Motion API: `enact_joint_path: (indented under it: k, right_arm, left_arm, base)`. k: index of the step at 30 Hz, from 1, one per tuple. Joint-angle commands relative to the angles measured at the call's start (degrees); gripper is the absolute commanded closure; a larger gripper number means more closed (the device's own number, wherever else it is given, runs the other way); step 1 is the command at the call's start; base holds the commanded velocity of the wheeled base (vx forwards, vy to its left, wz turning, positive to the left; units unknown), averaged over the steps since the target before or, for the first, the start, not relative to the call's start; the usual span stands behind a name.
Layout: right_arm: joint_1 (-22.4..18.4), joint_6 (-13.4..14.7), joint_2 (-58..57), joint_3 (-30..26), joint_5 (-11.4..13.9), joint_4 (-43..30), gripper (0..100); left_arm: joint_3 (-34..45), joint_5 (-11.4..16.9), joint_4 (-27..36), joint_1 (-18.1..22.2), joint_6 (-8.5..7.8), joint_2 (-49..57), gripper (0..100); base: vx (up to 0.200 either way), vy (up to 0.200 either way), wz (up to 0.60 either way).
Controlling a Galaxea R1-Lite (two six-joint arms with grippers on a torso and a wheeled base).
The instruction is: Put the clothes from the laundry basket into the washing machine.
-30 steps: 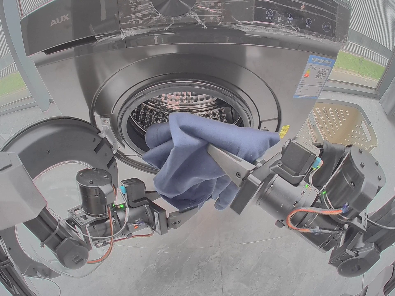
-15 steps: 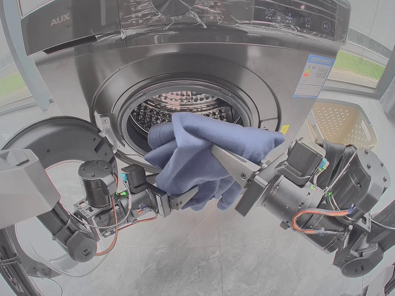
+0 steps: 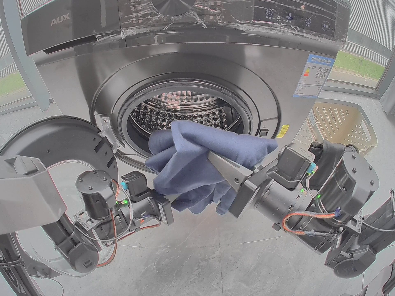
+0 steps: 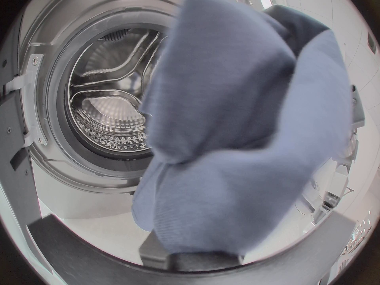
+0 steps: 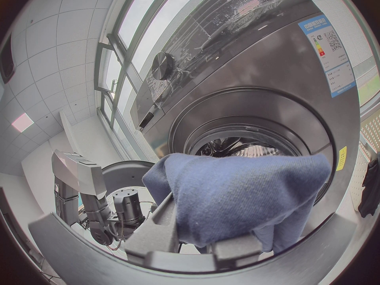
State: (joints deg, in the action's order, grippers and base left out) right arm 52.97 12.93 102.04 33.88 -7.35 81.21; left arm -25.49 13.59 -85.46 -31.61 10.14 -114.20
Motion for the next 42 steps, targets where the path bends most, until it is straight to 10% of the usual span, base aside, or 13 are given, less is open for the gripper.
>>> enact_joint_path:
  k: [1,13,14,22,42]
  right_arm:
    - [-0.94,0.07,0.53,-0.3,-0.03,0.09,100]
    - [-3.4,0.34,5.81,-0.92,0.32,0.96,100]
    - [-3.22,0.34,6.6,-0.92,0.32,1.84,0]
    - [-2.96,0.07,7.56,-6.9,-0.03,2.46,0]
    - [-3.57,-1.24,7.04,-14.28,-0.21,2.46,0]
  left_arm:
    - [4.22,-0.15,-2.79,-2.93,-0.04,1.09,100]
    - [16.7,-2.25,-3.31,-10.67,-1.18,11.98,100]
    - [17.4,-2.25,-3.31,-10.67,-1.27,12.95,100]
    - [16.0,-2.25,-3.31,-9.79,-4.61,14.8,100]
    - [9.41,-2.43,-3.31,-6.36,-4.34,12.16,100]
  base:
    - [0.0,0.0,0.0]
    - [0.0,0.0,0.0]
    - [0.0,0.0,0.0]
    - [0.0,0.0,0.0]
    - [0.0,0.0,0.0]
